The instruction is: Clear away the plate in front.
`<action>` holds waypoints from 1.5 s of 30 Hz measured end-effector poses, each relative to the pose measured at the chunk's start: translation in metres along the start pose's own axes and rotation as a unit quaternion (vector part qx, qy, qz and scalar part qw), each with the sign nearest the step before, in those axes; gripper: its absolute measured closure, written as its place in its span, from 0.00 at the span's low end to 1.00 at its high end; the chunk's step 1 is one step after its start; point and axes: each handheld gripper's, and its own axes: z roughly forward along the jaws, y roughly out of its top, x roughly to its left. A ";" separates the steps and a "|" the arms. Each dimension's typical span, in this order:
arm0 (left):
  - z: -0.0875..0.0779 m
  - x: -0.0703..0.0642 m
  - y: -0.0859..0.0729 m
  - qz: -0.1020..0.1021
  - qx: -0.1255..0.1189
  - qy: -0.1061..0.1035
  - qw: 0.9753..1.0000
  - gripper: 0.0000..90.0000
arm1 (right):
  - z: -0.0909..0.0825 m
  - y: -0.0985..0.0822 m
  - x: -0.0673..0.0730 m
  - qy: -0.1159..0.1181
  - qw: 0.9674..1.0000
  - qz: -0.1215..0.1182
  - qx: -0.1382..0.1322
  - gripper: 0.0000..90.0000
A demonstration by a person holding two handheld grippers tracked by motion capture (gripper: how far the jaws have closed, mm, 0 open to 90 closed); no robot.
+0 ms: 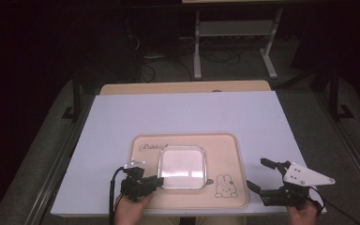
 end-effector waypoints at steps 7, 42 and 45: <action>0.000 -0.001 -0.001 0.003 -0.004 0.000 1.000 0.78 | 0.000 0.000 0.000 0.000 1.000 0.000 0.000 0.14; -0.030 0.018 0.022 0.096 -0.077 -0.002 0.992 0.64 | 0.004 -0.006 -0.003 -0.009 1.000 0.010 0.026 0.14; -0.034 0.022 0.023 0.104 -0.085 0.000 0.991 0.61 | 0.004 -0.006 -0.004 -0.010 0.999 0.012 0.028 0.14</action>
